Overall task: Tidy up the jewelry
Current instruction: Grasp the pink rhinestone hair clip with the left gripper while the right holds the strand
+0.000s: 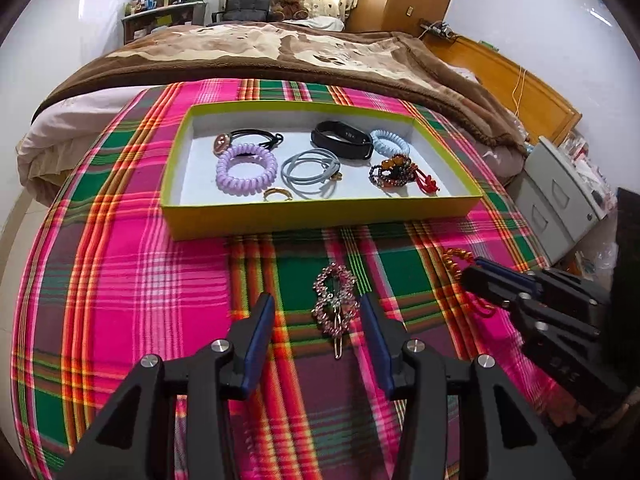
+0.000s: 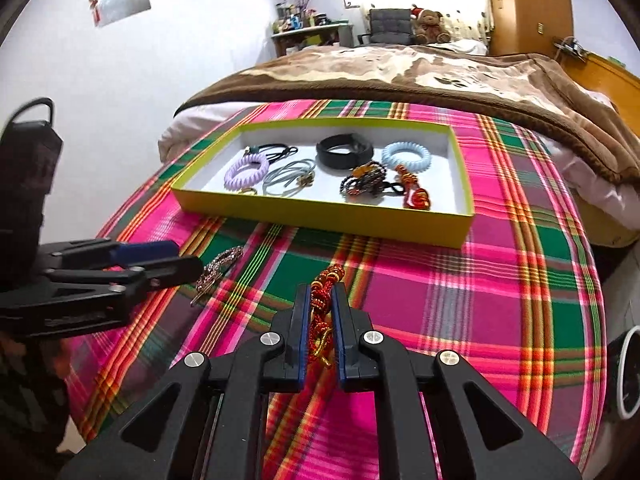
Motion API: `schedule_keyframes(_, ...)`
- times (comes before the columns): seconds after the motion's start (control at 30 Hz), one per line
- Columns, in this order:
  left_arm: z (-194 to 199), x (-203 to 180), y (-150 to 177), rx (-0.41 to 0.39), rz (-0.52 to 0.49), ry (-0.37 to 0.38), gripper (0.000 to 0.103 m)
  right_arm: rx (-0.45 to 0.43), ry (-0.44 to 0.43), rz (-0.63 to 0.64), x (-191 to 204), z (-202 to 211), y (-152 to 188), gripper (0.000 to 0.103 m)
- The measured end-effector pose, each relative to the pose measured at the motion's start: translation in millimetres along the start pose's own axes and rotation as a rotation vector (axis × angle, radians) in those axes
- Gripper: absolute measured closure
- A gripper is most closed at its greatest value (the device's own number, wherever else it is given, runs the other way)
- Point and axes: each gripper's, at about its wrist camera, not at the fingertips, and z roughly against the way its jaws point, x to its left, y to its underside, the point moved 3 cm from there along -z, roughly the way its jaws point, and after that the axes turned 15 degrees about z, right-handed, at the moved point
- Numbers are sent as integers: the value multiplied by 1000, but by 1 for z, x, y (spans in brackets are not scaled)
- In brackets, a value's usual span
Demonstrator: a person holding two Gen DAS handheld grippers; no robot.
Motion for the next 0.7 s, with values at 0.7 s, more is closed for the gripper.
schedule_keyframes(0.7, -20, -14, 6, 17, -43, -72, 73, -50, -8, -31, -6, 18, 2, 93)
